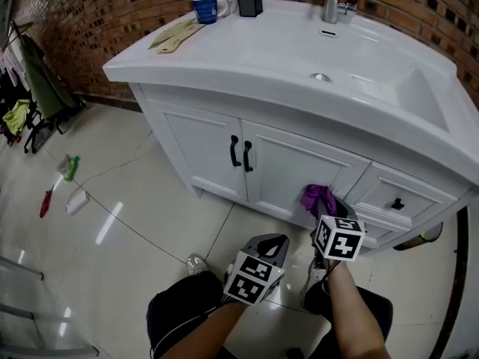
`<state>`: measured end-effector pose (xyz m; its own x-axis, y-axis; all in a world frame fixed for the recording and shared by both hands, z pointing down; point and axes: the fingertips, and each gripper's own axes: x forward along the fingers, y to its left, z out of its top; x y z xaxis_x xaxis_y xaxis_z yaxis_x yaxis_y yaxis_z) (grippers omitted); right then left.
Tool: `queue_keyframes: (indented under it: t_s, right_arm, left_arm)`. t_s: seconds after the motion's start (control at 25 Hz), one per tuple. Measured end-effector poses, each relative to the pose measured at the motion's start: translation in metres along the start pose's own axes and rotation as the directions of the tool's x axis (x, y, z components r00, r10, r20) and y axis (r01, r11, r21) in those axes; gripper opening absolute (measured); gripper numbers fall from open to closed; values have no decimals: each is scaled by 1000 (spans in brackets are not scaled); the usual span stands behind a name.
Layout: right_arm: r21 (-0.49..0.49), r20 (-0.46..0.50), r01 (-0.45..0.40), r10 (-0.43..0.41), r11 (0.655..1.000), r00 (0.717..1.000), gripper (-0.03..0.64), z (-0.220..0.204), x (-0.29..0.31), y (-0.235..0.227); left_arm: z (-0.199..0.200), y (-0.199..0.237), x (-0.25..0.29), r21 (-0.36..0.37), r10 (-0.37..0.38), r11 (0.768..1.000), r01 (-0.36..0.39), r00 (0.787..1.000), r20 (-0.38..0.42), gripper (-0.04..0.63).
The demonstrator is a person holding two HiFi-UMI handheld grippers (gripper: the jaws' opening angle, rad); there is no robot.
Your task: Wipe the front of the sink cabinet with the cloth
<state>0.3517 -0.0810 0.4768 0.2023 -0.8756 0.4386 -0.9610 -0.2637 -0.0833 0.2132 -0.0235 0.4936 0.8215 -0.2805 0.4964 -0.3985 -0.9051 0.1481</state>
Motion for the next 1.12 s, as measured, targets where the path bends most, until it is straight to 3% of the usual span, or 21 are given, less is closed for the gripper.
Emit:
queue_keyframes:
  t_s: [0.28,0.68,0.88,1.12]
  right_arm:
    - [-122,182,36,-14,992,983,97,90,-44,13]
    - [-283,377,58,55,957,924,97,177,-87,59]
    - [-335,316,25,87,942,945,97,161,-60,78]
    - [-333,188,18,48,943,981,96,97,-17,73]
  left_arm:
    - [19,-3,-22,14,13,1000,-14,999,46,5]
    - [35,-2,-46,24,23,999,-25,995,100,5]
    - [29,17,-55,7,51,999,-52,994,98,5]
    - [2,38,-59,-30,77,997,-75,995,60,5]
